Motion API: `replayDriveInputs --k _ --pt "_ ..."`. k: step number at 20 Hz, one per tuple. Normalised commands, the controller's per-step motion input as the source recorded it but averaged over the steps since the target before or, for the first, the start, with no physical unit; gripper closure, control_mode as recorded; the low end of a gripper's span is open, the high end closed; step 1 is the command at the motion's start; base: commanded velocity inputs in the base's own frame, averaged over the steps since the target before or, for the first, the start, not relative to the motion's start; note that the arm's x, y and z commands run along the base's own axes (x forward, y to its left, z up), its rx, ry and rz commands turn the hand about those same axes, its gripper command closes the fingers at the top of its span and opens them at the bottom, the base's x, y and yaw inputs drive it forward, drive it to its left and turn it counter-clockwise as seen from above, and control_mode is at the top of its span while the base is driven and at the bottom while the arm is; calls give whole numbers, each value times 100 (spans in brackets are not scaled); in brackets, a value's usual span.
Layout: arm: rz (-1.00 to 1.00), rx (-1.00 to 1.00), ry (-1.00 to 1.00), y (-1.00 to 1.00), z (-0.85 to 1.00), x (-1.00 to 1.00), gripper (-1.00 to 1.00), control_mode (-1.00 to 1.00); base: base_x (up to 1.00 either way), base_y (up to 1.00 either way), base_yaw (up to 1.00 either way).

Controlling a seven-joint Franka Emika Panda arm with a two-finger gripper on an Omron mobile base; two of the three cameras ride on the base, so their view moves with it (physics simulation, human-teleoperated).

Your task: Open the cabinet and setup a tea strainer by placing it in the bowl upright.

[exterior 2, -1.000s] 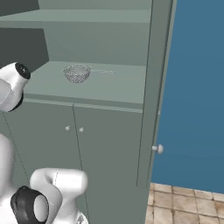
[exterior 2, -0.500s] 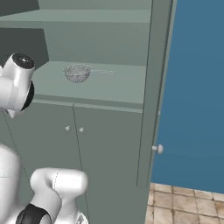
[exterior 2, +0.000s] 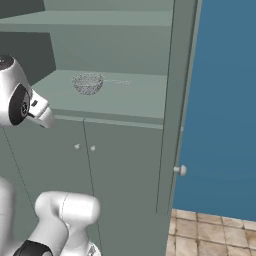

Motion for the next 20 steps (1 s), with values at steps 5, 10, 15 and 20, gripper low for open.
replayDriveInputs --k 5,10,15,20 --pt "50 -52 -12 -74 -1 -6 -100 -100 0 0 0" --pt "68 -47 -1 -59 -2 -25 -100 -100 0 0 0" --pt "60 -51 -15 -66 -14 -2 -100 -100 0 0 0" --pt "40 -31 0 -24 1 24 -100 -100 0 0 0"
